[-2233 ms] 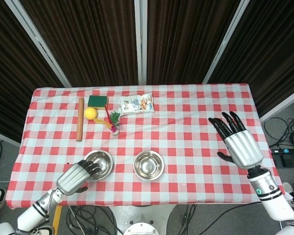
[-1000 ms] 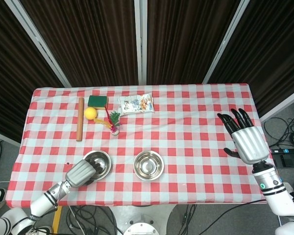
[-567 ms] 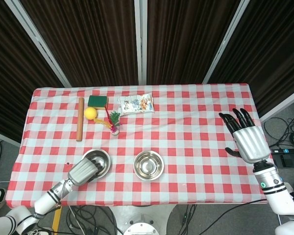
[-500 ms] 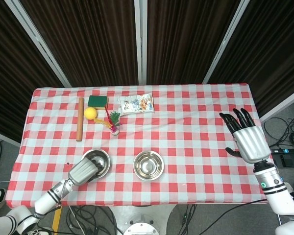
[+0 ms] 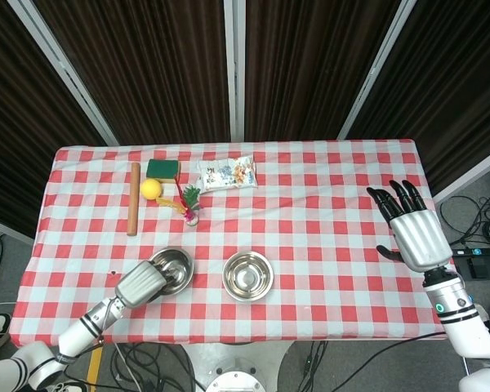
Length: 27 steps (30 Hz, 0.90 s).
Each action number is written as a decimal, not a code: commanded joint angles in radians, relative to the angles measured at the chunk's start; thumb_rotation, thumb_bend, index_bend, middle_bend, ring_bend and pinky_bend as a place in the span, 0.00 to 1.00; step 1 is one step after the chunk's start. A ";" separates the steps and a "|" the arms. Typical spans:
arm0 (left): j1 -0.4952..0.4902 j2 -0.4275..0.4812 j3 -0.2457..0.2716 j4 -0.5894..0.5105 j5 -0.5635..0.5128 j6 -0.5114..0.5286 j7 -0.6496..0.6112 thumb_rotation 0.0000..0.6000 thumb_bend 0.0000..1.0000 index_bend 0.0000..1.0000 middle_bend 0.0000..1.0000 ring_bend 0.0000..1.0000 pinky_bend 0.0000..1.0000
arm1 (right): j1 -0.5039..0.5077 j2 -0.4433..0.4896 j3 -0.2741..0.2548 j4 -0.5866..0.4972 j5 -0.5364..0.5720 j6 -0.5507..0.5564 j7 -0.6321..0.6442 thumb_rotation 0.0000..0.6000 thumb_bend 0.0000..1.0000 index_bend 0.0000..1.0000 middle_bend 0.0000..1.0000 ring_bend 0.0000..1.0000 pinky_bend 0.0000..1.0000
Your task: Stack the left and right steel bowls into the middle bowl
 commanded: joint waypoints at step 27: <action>-0.175 -0.115 -0.140 -0.235 -0.067 -0.196 0.318 1.00 0.37 0.68 0.70 0.65 0.71 | -0.034 0.115 0.083 -0.060 0.009 0.093 0.146 1.00 0.00 0.05 0.15 0.00 0.01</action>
